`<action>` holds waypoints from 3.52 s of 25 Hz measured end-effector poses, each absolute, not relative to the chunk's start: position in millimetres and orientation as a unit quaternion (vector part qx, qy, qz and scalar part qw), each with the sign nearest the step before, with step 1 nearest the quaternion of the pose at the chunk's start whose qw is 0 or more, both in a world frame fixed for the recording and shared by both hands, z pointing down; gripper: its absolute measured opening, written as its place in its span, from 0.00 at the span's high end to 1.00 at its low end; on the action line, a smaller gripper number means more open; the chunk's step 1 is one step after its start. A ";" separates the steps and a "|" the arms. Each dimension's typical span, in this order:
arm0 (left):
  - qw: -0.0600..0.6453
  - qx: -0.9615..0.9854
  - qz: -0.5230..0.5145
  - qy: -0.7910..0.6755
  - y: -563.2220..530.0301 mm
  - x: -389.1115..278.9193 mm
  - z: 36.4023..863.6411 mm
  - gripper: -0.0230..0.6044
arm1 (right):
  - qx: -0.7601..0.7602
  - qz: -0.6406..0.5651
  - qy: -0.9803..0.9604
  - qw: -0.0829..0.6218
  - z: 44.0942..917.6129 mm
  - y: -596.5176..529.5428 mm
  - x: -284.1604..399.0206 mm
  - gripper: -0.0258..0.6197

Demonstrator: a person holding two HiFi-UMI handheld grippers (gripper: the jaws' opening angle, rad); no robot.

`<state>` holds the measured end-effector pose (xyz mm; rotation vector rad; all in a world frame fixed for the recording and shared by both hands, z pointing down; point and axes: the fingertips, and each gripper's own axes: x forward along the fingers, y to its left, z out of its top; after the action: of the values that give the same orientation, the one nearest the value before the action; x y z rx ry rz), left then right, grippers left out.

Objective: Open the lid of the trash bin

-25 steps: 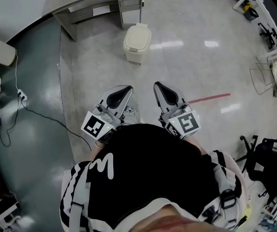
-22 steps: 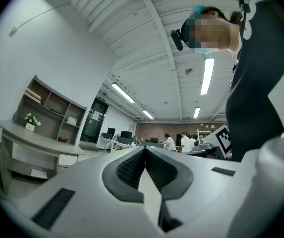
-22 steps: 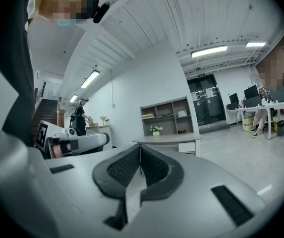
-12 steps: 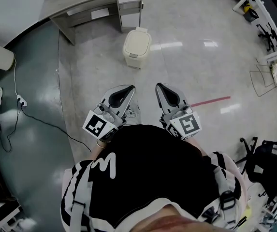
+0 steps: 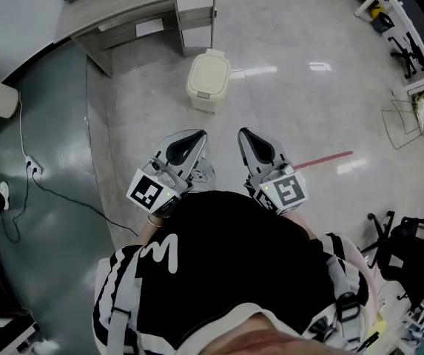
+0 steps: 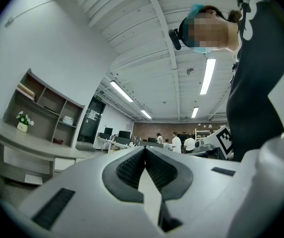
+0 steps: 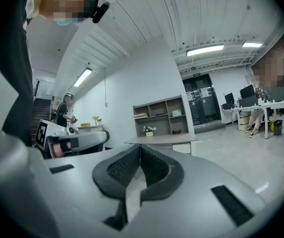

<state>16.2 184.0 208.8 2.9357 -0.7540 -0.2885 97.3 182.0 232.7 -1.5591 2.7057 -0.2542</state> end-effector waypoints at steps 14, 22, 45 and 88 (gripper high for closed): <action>0.051 0.966 -0.093 -0.236 116.4 11.4 198.9 0.95 | -0.506 -0.086 0.858 0.006 222.2 114.0 91.4 0.94; 0.058 0.967 -0.101 -0.226 65.7 4.5 193.4 0.95 | -0.513 -0.081 0.854 0.005 215.8 67.0 83.1 0.94; 0.071 0.973 -0.093 -0.199 -48.8 -4.6 200.9 0.95 | -0.536 -0.091 0.839 0.008 224.7 -39.6 74.1 0.94; 0.100 0.968 -0.056 -0.222 -166.0 -0.1 279.4 0.96 | -0.508 -0.151 0.846 -0.057 309.3 -156.2 76.1 0.94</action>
<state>-0.1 -166.0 279.4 2.8625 -0.6568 -0.1658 76.1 -156.2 309.3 -1.6569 2.7599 -0.4932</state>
